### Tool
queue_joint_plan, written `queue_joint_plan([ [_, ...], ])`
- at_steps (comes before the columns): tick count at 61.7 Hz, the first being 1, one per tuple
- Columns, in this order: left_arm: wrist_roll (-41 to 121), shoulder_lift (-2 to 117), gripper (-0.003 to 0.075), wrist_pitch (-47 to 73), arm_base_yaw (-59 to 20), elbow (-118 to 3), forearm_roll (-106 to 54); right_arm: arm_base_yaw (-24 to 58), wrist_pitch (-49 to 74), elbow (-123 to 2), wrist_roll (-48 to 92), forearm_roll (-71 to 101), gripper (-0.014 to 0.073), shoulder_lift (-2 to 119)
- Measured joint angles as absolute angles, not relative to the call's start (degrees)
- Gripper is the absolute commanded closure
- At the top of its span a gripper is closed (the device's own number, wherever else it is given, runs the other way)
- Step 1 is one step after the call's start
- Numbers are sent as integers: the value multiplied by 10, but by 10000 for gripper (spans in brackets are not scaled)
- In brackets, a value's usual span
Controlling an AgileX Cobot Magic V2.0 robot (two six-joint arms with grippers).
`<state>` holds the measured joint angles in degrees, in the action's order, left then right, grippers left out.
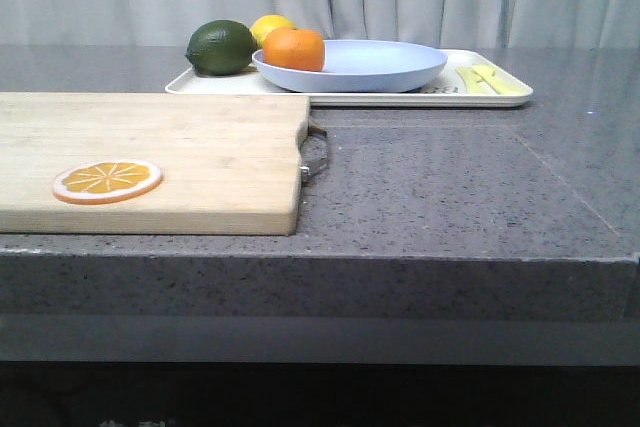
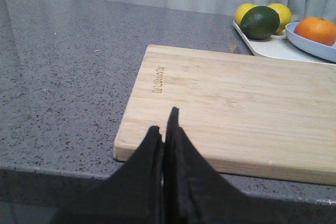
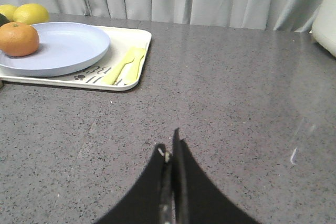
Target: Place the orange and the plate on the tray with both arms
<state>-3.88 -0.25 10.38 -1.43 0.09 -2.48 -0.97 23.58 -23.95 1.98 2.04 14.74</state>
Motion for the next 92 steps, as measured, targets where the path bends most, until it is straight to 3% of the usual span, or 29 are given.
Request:
queue_joint_plan([
  [30, -39, -3, 738, 103, -14, 1, -25, -10, 213, -224, 20, 20, 706, 147],
  [44, -39, -3, 738, 103, -14, 1, -25, -10, 122, -114, 20, 20, 706, 136],
  [62, -39, -3, 738, 103, -14, 1, -25, -10, 108, 8, 20, 20, 706, 62],
  [92, -39, -3, 738, 103, -14, 1, -25, -10, 108, 15, 20, 20, 706, -5],
])
